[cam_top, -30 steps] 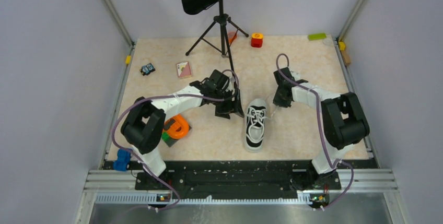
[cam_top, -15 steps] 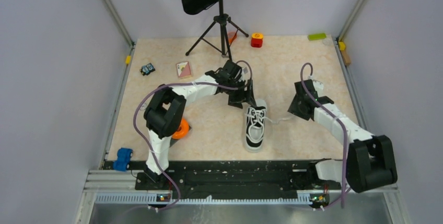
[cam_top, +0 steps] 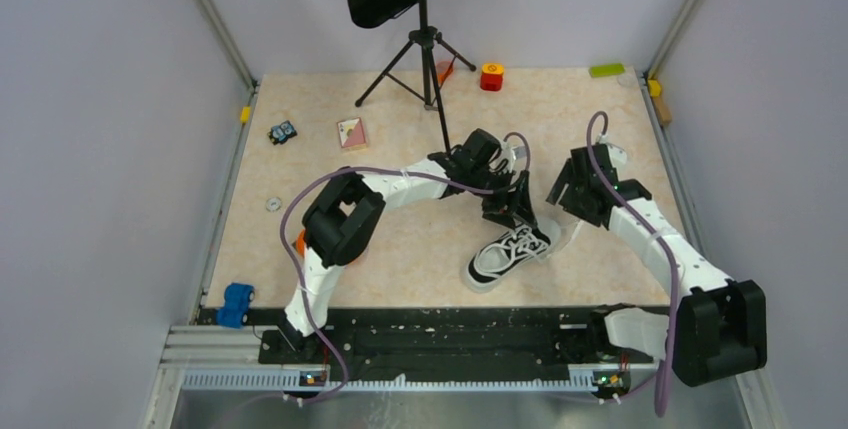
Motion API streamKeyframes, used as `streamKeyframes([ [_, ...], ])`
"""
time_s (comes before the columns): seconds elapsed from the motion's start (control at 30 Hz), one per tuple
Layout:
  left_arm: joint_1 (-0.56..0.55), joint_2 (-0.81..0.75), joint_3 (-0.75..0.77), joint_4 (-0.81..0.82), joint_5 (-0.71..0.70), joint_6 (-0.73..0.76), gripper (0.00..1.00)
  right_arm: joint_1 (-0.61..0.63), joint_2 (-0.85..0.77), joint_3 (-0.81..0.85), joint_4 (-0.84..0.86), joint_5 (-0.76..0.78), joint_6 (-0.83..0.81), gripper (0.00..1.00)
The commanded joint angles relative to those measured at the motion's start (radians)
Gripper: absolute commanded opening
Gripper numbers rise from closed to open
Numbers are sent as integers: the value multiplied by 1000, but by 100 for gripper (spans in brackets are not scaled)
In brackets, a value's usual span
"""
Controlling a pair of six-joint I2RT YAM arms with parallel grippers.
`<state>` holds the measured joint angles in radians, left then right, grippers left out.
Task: Tie the shoes
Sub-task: Adjust the shoe at the center of the board.
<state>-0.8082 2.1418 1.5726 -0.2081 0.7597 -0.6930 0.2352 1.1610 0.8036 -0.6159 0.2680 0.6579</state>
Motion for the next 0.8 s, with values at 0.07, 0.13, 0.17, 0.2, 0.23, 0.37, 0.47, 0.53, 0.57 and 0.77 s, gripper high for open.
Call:
streamKeyframes([
  [0.07,69,-176,-67,29,22,7,75,-17,131,78,76,-53,31,70],
  [0.13,96,-237,-101,1,-6,26,75,-20,166,81,80,-72,55,68],
  [0.17,105,-269,-115,-19,-23,38,75,-21,173,77,84,-79,69,67],
  [0.2,113,-298,-127,-42,-44,49,75,-23,174,67,85,-84,84,66],
  [0.23,119,-327,-139,-62,-59,60,75,-25,171,56,87,-85,101,65],
  [0.37,139,-432,-204,-118,-88,81,75,-51,154,-8,107,-111,164,61],
  [0.47,150,-539,-288,-120,-81,81,76,-90,156,-28,104,-116,176,60],
  [0.53,157,-592,-340,-119,-89,84,76,-107,145,-33,92,-98,173,59],
  [0.57,162,-628,-360,-126,-95,88,76,-116,135,-39,88,-91,174,59],
  [0.77,170,-689,-403,-201,-126,120,77,-154,154,-89,142,-139,198,58],
])
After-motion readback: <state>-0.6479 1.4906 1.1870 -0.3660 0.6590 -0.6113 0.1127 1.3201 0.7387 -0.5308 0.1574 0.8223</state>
